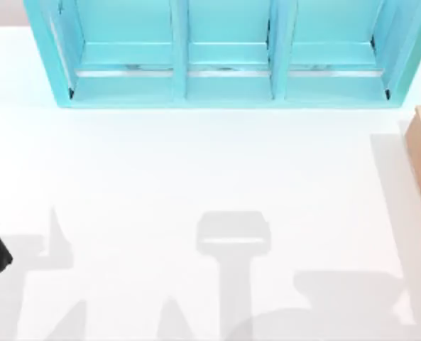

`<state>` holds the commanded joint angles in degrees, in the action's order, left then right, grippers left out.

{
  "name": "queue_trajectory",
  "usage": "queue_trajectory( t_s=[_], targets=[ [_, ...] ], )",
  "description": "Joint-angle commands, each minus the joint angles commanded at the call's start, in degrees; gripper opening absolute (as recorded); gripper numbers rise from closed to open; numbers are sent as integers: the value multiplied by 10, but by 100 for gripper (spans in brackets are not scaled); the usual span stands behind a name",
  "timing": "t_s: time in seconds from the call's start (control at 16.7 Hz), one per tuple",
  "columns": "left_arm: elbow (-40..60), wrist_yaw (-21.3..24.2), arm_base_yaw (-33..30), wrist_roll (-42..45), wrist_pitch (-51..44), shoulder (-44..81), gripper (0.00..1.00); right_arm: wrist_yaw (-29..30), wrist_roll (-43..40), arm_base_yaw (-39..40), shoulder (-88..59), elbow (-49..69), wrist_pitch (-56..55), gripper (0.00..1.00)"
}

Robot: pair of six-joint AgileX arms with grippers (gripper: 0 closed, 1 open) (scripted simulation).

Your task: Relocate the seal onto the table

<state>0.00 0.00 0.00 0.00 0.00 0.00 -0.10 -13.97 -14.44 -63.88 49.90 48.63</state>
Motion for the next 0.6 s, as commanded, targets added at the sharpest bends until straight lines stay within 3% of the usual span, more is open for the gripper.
queue_trajectory(
  t_s=[0.3, 0.6],
  targets=[
    [0, 0, 0, 0, 0, 0, 100, 0, -42, -44, -208, 153, 148, 100],
    [0, 0, 0, 0, 0, 0, 100, 0, -58, -60, -280, 208, 202, 100]
  ],
)
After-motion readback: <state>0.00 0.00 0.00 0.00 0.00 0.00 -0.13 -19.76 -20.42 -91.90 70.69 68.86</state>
